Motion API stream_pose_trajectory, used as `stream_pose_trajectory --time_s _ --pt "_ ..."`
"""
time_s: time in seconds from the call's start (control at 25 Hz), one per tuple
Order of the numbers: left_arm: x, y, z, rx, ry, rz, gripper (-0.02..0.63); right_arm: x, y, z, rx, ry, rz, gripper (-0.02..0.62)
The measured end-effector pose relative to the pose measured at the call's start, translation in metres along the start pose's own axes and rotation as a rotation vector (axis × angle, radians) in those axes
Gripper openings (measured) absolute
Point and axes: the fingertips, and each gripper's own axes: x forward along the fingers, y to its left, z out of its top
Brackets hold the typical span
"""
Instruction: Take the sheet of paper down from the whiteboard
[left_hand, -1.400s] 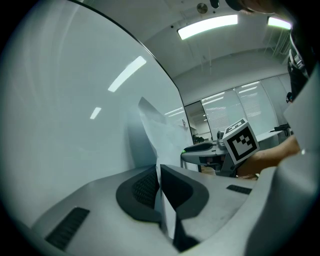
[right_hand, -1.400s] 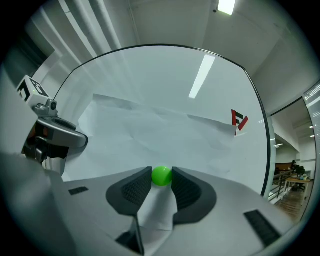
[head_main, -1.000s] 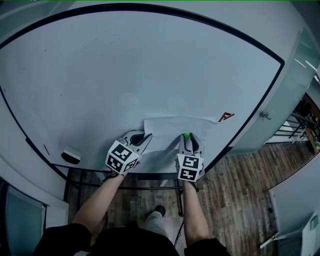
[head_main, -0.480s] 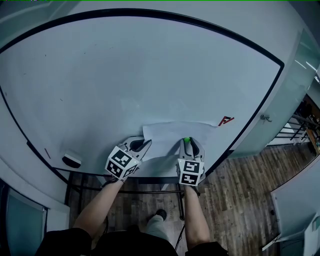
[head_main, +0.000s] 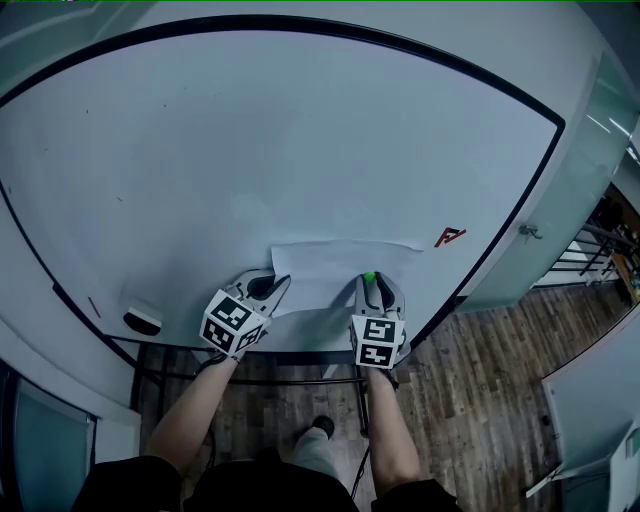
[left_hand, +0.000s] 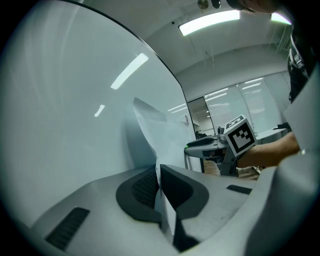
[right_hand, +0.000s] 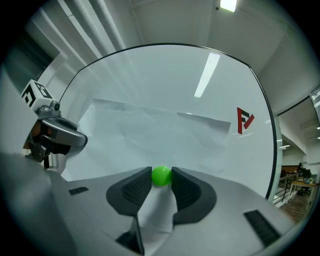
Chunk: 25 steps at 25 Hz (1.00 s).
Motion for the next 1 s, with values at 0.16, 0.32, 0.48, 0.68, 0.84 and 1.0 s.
stream_pose_trajectory --time_s 0.16,0.32,0.48,0.68,0.84,1.0 --pt "-0.006 0.006 -0.002 -0.007 0.0 0.017 0.021 0.0 0.003 0.0 -0.001 0.0 0.001 0.135" --pt "-0.013 0.013 -0.003 -0.01 -0.002 0.038 0.021 0.0 0.002 -0.005 0.004 0.01 -0.004 0.135" --pt "-0.019 0.02 -0.004 -0.01 -0.001 0.05 0.021 0.001 0.005 -0.005 -0.002 0.011 0.005 0.135" --pt "-0.027 0.024 -0.005 -0.014 -0.003 0.063 0.021 0.001 0.01 -0.006 -0.009 0.014 0.01 0.135" --pt "-0.034 0.028 -0.007 -0.019 -0.003 0.075 0.021 0.001 0.011 -0.008 -0.02 0.019 0.009 0.135" --pt "-0.042 0.034 -0.009 -0.028 0.001 0.092 0.021 0.002 0.012 -0.01 -0.009 0.026 0.008 0.135"
